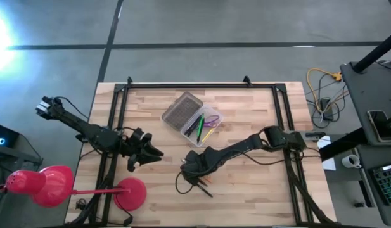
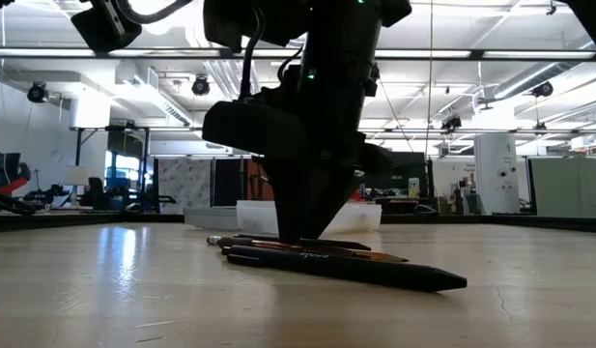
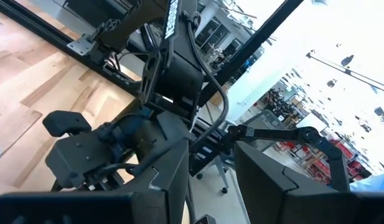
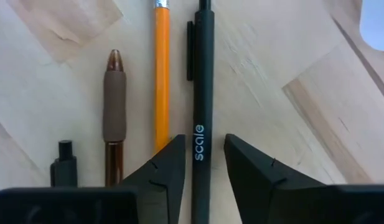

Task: Pick & place school supplies into a supply box
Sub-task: Put the black pen into the supply box

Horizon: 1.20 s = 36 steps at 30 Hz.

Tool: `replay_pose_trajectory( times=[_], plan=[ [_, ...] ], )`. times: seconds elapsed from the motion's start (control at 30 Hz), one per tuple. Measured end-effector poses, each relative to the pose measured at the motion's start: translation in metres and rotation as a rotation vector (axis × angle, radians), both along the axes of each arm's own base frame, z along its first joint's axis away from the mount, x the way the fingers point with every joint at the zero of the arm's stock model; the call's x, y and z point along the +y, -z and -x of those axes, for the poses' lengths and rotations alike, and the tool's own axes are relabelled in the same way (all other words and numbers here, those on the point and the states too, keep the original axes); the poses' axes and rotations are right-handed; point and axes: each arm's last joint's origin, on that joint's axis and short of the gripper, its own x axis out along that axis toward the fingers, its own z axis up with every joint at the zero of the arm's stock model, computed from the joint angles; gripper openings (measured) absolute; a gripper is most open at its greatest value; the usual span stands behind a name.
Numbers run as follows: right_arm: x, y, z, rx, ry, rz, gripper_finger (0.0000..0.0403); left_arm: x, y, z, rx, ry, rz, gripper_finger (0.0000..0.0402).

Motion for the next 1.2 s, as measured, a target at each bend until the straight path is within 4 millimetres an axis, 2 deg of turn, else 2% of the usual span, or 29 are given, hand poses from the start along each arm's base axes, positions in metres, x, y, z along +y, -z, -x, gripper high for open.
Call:
replay_pose_trajectory(
  times=[0.3, 0.43, 0.5, 0.63, 0.7, 0.83, 0.93, 1.07, 1.2],
  plan=[
    [-0.017, -0.001, -0.001, 0.044, -0.059, 0.004, 0.0023, 0.0, 0.0, 0.0, 0.002, -0.002, 0.008, 0.0113],
    [-0.018, -0.011, 0.003, 0.032, -0.083, 0.082, 0.0017, 0.0, 0.0, 0.0, 0.01, -0.001, 0.023, 0.0113],
    [-0.02, -0.022, 0.005, 0.008, -0.057, 0.127, 0.0016, 0.0, 0.001, 0.0, 0.017, -0.001, 0.024, 0.0113],
    [-0.031, -0.066, 0.012, -0.116, 0.027, 0.173, 0.0015, -0.002, 0.004, -0.003, 0.035, -0.001, 0.015, 0.0113],
    [-0.039, -0.079, 0.014, -0.139, 0.014, 0.189, 0.0015, -0.003, 0.007, -0.006, 0.05, -0.001, 0.007, 0.0113],
    [-0.063, -0.1, 0.021, -0.1, -0.104, 0.273, 0.0014, -0.006, 0.014, -0.012, 0.09, -0.002, -0.013, 0.0113],
    [-0.095, -0.111, 0.03, 0.0, -0.159, 0.286, 0.0014, -0.009, 0.02, -0.017, 0.126, -0.003, -0.004, 0.0113],
    [-0.138, -0.102, 0.038, 0.162, -0.317, 0.314, 0.0014, -0.012, 0.028, -0.023, 0.175, -0.007, 0.015, 0.0113],
    [-0.153, -0.102, 0.04, 0.239, -0.635, 0.328, 0.0014, -0.014, 0.034, -0.027, 0.207, -0.011, 0.022, 0.0113]
  ],
)
